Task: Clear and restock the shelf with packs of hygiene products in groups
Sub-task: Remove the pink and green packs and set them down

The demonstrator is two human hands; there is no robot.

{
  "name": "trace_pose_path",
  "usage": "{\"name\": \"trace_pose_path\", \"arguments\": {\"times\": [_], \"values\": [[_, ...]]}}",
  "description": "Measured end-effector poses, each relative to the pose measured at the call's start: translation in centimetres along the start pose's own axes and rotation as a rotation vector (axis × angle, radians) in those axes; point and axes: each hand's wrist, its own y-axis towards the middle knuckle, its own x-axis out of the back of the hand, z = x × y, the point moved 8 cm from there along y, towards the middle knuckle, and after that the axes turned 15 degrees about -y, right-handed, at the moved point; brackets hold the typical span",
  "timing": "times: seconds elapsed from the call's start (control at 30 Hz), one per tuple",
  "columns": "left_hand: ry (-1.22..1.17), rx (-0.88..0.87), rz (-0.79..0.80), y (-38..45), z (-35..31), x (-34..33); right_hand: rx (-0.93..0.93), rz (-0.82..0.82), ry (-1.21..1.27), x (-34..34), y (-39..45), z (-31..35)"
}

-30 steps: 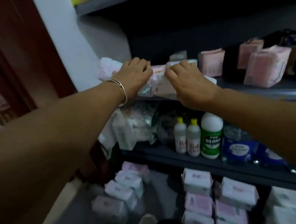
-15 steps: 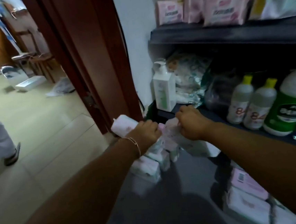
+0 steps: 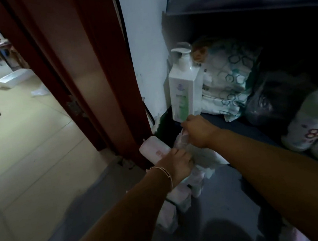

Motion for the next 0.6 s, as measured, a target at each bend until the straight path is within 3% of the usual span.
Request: {"name": "trace_pose_path", "arguments": {"times": [0.1, 0.33, 0.53, 0.6], "values": [[-0.089, -0.048, -0.028, 0.6, -0.1, -1.6, 0.002, 0.015, 0.054, -1.7, 0.6, -0.6], [-0.233, -0.045, -0.061, 1.2, 0.1, -1.7, 0.030, 0.103, -0.123, -5.5, -0.8, -2.1], [-0.293, -0.006, 0.177, 1.4, 0.8, 0.1, 0.033, 0.026, -0.054, -1.2, -3.4, -3.1], [-0.335, 0.068, 0.163, 1.9, 1.1, 3.1, 0.030, -0.005, -0.028, 1.4, -5.5, -4.1]]}}
